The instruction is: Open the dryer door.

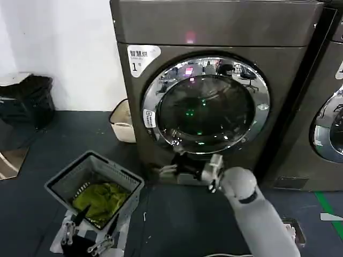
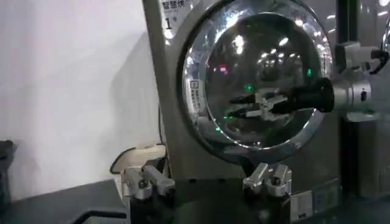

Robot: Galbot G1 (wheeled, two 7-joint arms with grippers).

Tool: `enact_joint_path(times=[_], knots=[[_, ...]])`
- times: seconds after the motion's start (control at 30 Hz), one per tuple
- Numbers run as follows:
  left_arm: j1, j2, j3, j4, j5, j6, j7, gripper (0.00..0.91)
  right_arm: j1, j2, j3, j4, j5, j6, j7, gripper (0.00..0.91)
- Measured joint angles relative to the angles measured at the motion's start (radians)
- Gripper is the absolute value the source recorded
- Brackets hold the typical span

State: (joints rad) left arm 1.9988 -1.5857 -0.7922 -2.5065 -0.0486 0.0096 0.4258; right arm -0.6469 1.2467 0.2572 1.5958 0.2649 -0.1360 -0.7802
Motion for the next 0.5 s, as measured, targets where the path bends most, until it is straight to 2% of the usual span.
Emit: enact_joint_path(times=[0.23,0.5], knots=[[0.002,-0.012,-0.001,-0.002,0.006,0.02,0.0,0.907,0.096,0.029,-0.032,-0.122,0.026,-0.005,0.021,0.907],[-0.005,-0.021,-0.002,0.002,0.011,0.026,-0.003,0.907,0.18,0.07,-0.063,-0.26,0.031,0.023,0.061,0.907]])
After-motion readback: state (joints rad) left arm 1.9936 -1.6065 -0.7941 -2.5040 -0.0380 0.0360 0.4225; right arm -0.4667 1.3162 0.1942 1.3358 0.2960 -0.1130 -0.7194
